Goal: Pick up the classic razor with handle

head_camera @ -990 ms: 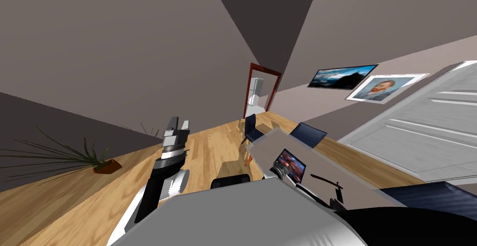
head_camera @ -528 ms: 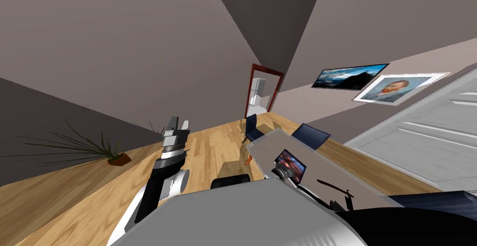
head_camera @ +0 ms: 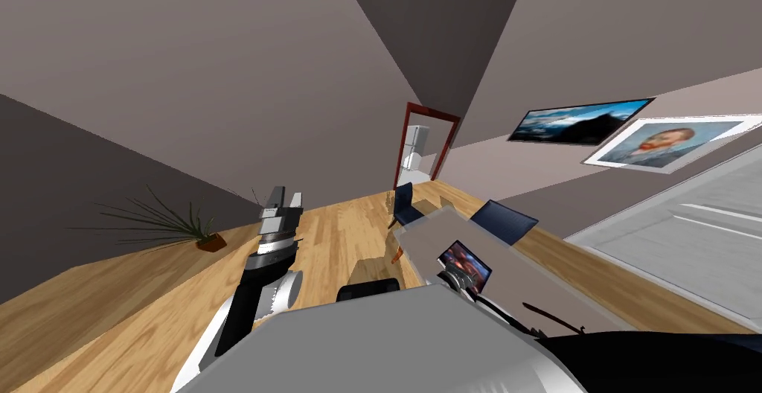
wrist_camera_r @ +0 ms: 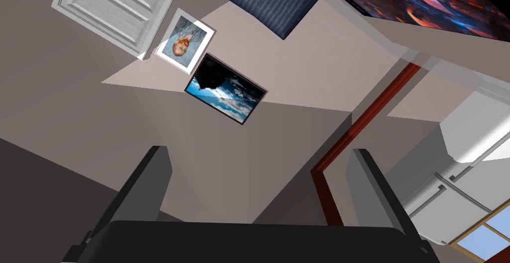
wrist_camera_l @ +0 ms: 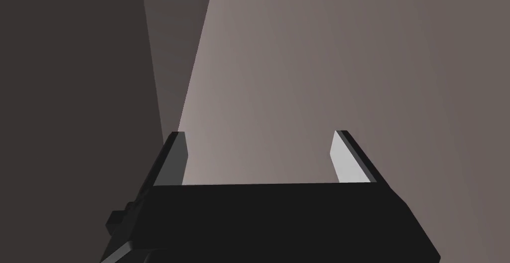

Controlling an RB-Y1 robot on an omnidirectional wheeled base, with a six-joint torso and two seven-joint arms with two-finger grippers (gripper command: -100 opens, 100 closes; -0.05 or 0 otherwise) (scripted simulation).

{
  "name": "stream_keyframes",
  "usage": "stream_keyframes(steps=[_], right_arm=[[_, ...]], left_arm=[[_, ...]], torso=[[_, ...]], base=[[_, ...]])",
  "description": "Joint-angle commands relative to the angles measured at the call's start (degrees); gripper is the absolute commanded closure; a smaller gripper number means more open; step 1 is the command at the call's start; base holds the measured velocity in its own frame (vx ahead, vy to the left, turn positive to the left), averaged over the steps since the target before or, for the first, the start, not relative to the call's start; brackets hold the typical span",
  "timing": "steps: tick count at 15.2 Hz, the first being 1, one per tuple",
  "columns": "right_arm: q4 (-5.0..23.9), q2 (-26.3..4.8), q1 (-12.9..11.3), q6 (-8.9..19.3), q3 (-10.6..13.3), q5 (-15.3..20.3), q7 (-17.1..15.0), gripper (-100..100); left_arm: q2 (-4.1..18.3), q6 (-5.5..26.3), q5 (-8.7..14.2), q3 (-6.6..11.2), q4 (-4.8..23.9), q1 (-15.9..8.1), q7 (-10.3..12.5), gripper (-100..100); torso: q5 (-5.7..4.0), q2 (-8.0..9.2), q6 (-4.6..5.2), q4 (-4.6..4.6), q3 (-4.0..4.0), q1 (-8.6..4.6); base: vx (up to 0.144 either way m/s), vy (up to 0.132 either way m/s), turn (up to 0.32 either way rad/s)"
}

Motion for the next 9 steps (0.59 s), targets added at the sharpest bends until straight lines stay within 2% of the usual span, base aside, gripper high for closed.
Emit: stream_keyframes(steps=[1,2,5,6,7,9], right_arm=[[0.0,0.0,0.0,0.0,0.0,0.0,0.0,-100],[1.2,-1.0,0.2,-0.9,-0.8,-0.7,-1.3,-100],[2.3,-2.0,0.5,-1.8,-1.6,-1.5,-2.2,-100],[1.3,-1.7,0.6,-1.2,-1.2,-1.1,-1.5,-100],[1.0,-0.8,0.2,-0.7,-0.6,-0.6,-1.1,100],[-0.1,-1.2,0.6,-0.6,-0.9,-0.8,-0.7,100]], left_arm=[[0.0,0.0,0.0,0.00,0.0,0.0,0.0,0],[0.0,0.0,0.0,0.00,0.0,0.0,0.0,0],[0.0,0.0,0.0,0.00,0.0,0.0,0.0,0],[0.0,0.0,0.0,0.00,0.0,0.0,0.0,0],[0.0,0.0,0.0,0.00,0.0,0.0,0.0,0],[0.0,0.0,0.0,0.01,0.0,0.0,0.0,0]], torso=[[0.00,0.00,0.00,0.00,0.00,0.00],[0.00,-0.05,0.01,-0.01,-0.03,0.03],[0.00,-0.12,-0.01,-0.02,-0.07,0.02],[0.01,-0.13,-0.01,-0.03,-0.07,0.02],[0.00,-0.14,0.01,-0.03,-0.08,0.04],[0.02,-0.16,0.08,-0.05,-0.10,0.18]], base=[[-0.010,-0.023,0.038],[-0.007,-0.013,0.187],[-0.004,-0.025,0.196],[-0.002,-0.018,0.057],[0.002,0.000,-0.190],[0.004,0.021,-0.246]])
